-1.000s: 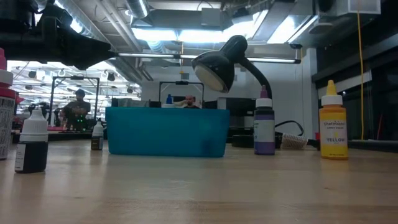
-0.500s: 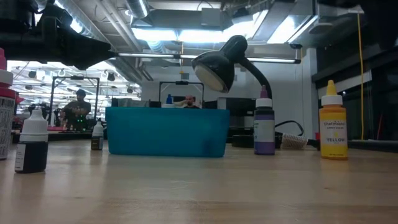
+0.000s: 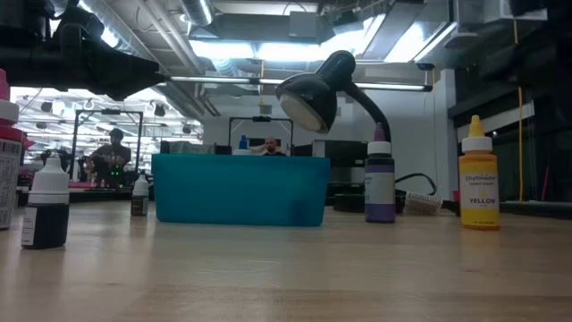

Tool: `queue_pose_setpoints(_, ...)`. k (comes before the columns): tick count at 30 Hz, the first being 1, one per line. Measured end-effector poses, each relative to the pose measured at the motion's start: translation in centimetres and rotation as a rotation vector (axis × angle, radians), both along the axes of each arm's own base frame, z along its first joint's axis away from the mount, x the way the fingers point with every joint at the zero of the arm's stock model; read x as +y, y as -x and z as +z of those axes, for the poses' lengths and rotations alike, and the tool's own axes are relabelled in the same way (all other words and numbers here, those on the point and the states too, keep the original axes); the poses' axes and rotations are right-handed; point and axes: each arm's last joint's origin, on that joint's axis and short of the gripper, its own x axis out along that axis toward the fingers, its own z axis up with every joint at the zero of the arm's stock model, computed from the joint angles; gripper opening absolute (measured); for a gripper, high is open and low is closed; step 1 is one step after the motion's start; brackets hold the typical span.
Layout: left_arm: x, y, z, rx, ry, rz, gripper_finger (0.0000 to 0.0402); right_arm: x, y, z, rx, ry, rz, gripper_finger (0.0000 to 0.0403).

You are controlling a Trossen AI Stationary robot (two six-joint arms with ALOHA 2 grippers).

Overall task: Pick & Place food coloring
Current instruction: Put the small dark green food coloring bottle into the blue bin

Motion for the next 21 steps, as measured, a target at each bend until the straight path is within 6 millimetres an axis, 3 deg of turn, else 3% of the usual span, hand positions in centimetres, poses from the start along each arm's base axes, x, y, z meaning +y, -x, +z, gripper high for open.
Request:
queue_pose_setpoints(12,0.0,0.0,0.0,0.000,0.000,0.000,0.0251,-0.2,0.5,-2.4,-0.022,-0.038,0.000,0.0232)
queue_pose_setpoints(21,0.0,0.0,0.0,0.000,0.000,0.000,0.0251,-0.3,0.6,-2.6,-0.010,-0.044,-0.023,0.0232)
